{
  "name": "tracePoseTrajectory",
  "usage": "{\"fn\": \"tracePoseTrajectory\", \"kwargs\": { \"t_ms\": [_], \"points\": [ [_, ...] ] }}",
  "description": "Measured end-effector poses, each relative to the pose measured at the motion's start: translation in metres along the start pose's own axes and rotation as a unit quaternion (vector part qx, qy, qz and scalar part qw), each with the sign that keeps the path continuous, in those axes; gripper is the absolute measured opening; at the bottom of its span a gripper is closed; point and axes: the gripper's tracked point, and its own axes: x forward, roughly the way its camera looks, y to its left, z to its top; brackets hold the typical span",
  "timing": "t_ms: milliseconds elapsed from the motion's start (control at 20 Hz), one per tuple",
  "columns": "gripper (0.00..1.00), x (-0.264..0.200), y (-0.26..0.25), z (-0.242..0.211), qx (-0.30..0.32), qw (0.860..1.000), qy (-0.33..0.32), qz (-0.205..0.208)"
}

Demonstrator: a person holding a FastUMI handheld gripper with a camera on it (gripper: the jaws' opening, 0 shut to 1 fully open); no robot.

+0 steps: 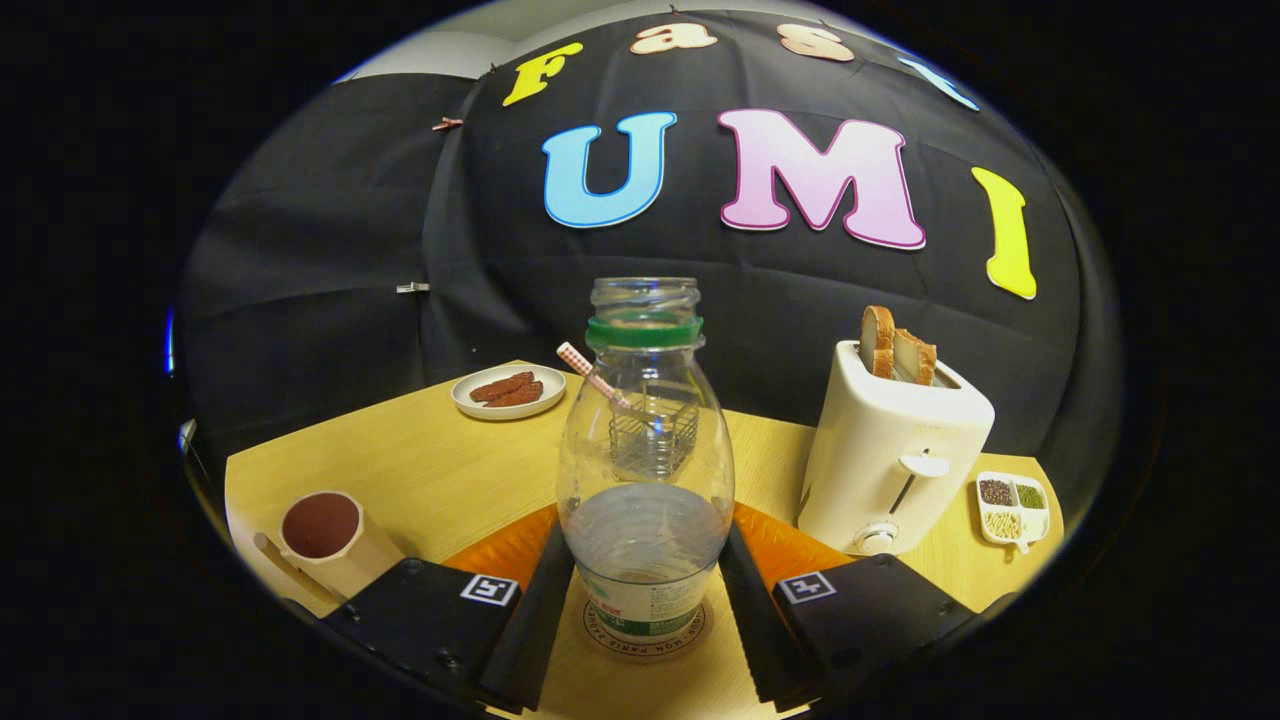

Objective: Take the bottle from table, then pour the juice into the cup, finally place the bottle on the coaster

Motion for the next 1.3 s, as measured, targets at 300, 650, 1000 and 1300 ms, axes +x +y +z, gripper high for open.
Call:
{"fn": "tracePoseTrajectory", "kwargs": {
  "t_ms": [300,650,1000,1300],
  "points": [
    [0.99,-0.005,-0.002,0.006,-0.002,1.000,-0.002,-0.007],
    [1.00,-0.028,-0.001,0.017,-0.010,1.000,0.002,-0.019],
    [0.99,-0.083,0.001,0.072,-0.014,0.999,-0.032,-0.041],
    [0.98,-0.164,-0.026,0.140,-0.027,0.990,-0.073,-0.118]
  ]
}}
